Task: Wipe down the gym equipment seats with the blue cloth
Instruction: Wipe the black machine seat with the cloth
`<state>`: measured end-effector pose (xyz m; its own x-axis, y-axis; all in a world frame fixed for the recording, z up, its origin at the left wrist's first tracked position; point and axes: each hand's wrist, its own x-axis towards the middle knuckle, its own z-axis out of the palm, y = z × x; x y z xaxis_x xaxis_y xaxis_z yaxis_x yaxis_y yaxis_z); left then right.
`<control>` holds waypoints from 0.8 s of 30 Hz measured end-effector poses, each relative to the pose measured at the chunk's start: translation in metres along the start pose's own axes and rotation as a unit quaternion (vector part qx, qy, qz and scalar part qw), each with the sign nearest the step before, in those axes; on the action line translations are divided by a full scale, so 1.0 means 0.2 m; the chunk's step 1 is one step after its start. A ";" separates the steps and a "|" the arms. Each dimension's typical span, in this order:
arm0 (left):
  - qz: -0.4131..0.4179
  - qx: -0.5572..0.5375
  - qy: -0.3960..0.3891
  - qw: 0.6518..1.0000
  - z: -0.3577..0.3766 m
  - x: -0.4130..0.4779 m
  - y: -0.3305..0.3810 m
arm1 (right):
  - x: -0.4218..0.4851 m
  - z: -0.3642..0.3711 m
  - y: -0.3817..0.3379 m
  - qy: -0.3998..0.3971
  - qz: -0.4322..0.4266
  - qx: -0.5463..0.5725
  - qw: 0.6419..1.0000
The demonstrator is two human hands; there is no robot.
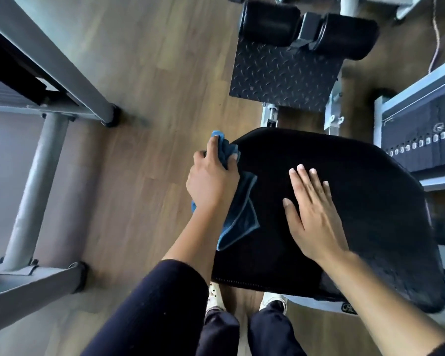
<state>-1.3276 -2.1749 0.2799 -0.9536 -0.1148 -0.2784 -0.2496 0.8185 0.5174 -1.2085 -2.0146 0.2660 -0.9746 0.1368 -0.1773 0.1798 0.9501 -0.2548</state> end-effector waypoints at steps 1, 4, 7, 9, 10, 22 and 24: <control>0.003 -0.005 -0.004 1.000 0.00 0.02 0.01 | -0.02 0.00 0.00 0.003 0.006 0.002 1.000; 0.018 -0.003 -0.013 1.000 0.01 0.00 -0.01 | -0.07 0.00 0.01 0.008 0.021 0.014 1.000; 0.040 0.010 -0.007 0.999 -0.01 -0.11 -0.07 | -0.16 0.00 0.01 0.009 0.026 0.021 0.999; 0.060 0.029 0.004 0.998 -0.03 -0.21 -0.12 | -0.22 0.00 0.02 0.006 0.025 0.022 0.999; 0.074 0.042 0.012 0.996 -0.03 -0.26 -0.15 | -0.25 0.00 0.03 0.005 0.023 0.022 0.999; 0.309 0.143 0.034 0.940 -0.03 -0.70 -0.33 | -0.60 -0.04 0.20 0.018 -0.053 -0.020 0.998; 0.340 0.164 -0.025 0.926 -0.06 -0.70 -0.35 | -0.64 -0.04 0.24 0.012 -0.053 -0.036 0.998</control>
<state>-1.1781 -2.2238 0.2928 -0.8604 0.5093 -0.0195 0.4782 0.8199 0.3149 -1.0753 -1.9844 0.2835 -0.9908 0.0406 -0.1293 0.0663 0.9774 -0.2009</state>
